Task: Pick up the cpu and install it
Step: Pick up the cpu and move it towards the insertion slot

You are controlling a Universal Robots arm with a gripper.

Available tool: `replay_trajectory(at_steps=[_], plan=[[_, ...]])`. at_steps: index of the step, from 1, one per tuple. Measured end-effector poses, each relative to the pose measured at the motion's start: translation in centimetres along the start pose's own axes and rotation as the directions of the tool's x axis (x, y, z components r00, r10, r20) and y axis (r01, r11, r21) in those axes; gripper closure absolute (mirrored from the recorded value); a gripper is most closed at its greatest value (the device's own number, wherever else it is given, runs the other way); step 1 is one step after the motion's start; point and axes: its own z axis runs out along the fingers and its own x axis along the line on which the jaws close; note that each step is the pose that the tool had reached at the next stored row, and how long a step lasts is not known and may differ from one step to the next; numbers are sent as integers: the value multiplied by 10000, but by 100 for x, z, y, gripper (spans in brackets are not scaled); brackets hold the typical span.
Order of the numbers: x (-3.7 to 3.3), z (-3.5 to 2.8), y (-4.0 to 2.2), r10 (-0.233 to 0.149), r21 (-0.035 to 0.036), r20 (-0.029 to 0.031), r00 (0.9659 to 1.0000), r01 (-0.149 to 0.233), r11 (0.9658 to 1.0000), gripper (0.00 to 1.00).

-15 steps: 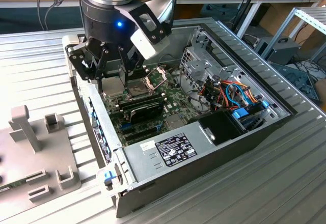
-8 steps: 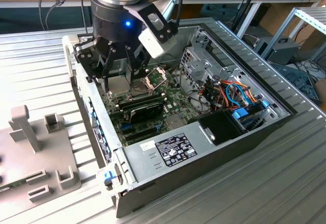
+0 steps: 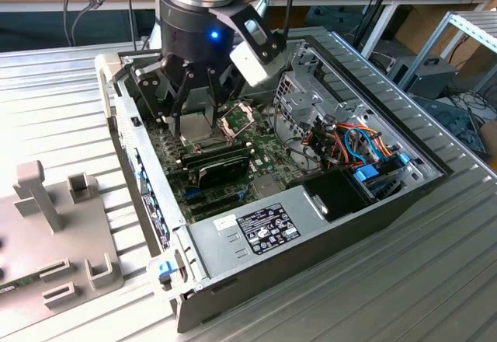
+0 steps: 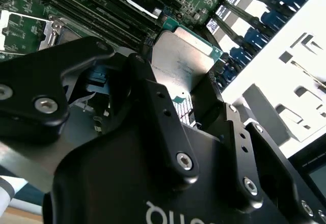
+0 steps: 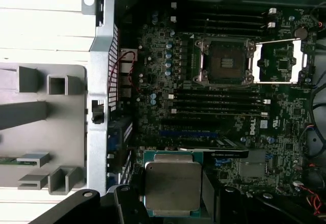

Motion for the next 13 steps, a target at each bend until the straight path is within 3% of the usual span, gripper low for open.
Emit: replay_trajectory(at_steps=[5,13], plan=[[-115,8,-4,1,1,0,10000,-1,10000,45],[-155,10,-5,0,1,-1,10000,0,10000,45]])
